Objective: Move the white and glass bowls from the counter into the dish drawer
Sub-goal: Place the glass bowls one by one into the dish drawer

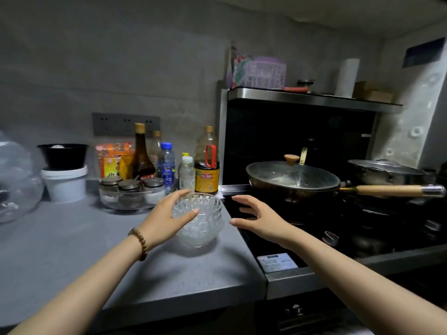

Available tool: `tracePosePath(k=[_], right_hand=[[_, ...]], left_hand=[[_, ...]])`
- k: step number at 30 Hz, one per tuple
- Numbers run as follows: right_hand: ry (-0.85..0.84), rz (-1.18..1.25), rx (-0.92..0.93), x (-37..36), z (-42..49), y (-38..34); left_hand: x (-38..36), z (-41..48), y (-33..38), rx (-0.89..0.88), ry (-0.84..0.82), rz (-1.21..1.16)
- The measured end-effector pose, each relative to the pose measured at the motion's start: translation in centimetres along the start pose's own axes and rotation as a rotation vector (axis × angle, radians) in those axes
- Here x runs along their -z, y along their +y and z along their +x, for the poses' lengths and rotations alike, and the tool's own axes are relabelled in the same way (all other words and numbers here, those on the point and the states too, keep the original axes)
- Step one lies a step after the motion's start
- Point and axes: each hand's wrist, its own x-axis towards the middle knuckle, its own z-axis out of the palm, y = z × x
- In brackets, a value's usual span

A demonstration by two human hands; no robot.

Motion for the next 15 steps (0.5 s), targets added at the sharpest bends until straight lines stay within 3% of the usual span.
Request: tracePosePath(k=[10,15], right_hand=[[0.002,0.036,-0.015,-4.1,4.9,0.3],[-0.028,-0.003,0.027,-4.9,6.0,1.1]], left_hand=[[-1.0,1.5,-5.2,0.234,-0.047,-0.172],[-2.1,2.1,-6.3,0.202,-0.09,-0.205]])
